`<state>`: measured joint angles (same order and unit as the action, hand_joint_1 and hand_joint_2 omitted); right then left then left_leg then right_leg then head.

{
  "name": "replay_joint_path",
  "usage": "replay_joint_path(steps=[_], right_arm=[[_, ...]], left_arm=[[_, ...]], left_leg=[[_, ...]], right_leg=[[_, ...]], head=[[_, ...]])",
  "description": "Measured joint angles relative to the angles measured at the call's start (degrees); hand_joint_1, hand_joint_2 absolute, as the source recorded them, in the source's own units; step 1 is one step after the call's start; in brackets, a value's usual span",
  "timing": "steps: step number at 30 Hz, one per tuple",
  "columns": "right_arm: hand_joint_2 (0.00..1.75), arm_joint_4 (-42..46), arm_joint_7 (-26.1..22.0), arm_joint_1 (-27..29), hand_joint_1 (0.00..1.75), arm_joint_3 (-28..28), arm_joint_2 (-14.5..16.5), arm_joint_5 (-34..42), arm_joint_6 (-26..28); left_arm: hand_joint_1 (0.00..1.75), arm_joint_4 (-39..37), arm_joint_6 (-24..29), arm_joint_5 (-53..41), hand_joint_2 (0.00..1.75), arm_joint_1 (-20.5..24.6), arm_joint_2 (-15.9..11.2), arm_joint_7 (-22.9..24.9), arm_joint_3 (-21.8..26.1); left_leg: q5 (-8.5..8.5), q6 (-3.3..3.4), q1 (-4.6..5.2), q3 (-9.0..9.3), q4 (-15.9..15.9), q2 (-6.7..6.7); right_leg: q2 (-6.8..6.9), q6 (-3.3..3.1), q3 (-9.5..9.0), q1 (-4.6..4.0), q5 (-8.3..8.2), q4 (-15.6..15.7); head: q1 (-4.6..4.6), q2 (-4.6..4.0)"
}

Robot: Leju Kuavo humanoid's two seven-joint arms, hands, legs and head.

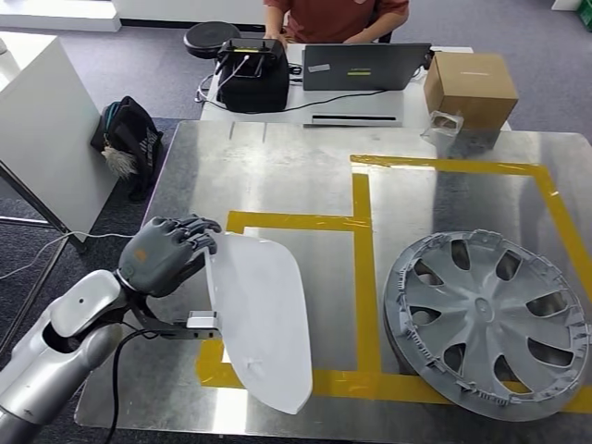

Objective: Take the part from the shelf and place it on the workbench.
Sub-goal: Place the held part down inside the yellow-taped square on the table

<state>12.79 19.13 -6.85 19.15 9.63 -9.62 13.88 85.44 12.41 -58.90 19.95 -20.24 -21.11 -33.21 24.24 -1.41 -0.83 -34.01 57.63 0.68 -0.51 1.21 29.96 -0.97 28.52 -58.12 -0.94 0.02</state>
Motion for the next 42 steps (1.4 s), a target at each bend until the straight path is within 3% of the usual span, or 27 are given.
replay_joint_path(steps=[4,11,23,27,32,36,42], right_arm=[[0.0,0.0,0.0,0.1,0.0,0.0,0.0,-0.2,-0.1],[0.0,0.0,0.0,0.1,0.0,0.0,-0.1,-0.6,-0.3],[0.0,0.0,0.0,-0.1,0.0,0.0,0.1,-1.4,-0.7],[0.0,0.0,0.0,0.0,0.0,0.0,0.1,-1.4,-0.7],[0.0,0.0,0.0,0.0,0.0,0.0,0.1,-1.4,-0.7],[0.0,0.0,0.0,0.0,0.0,0.0,0.1,-1.4,-0.7],[0.0,0.0,0.0,0.0,0.0,0.0,0.1,-1.4,-0.8]], left_arm=[[1.75,-1.4,-1.1,0.4,1.75,4.4,3.2,1.2,-4.0],[1.75,-2.9,-1.0,1.3,1.75,7.1,5.2,1.5,-6.7],[1.75,-6.9,1.6,1.6,1.75,8.1,4.7,2.6,-7.8],[0.0,-7.8,2.3,1.0,1.75,8.1,4.4,3.2,-7.6],[0.0,-8.6,2.4,0.9,1.75,8.1,4.3,3.5,-7.5],[0.0,-9.1,2.1,1.4,0.0,8.1,4.2,3.9,-7.4],[0.0,-9.7,2.0,1.6,0.0,7.9,3.9,4.1,-7.0]], left_leg=[[-0.04,0.05,0.05,0.01,0.0,-0.05],[-0.11,0.09,0.04,0.02,0.0,-0.05],[-0.13,0.09,0.04,0.0,0.0,-0.07],[-0.13,0.09,0.05,0.0,-0.1,-0.06],[-0.13,0.09,0.05,-0.01,-0.1,-0.06],[-0.13,0.09,0.05,-0.01,-0.1,-0.06],[-0.13,0.09,0.05,-0.01,-0.1,-0.06]], right_leg=[[-0.09,0.06,-0.08,0.03,-0.08,0.0],[-0.07,0.06,-0.02,0.0,-0.08,0.0],[-0.09,0.05,-0.03,-0.01,-0.07,0.0],[-0.08,0.05,-0.02,-0.01,-0.06,0.0],[-0.08,0.05,-0.02,-0.01,-0.06,0.0],[-0.07,0.05,-0.02,-0.01,-0.06,0.0],[-0.07,0.04,-0.01,-0.02,-0.05,0.0]], head=[[0.01,0.0],[-0.03,0.0],[-0.02,0.01],[-0.02,0.0],[-0.01,0.0],[-0.01,0.0],[-0.01,0.01]])
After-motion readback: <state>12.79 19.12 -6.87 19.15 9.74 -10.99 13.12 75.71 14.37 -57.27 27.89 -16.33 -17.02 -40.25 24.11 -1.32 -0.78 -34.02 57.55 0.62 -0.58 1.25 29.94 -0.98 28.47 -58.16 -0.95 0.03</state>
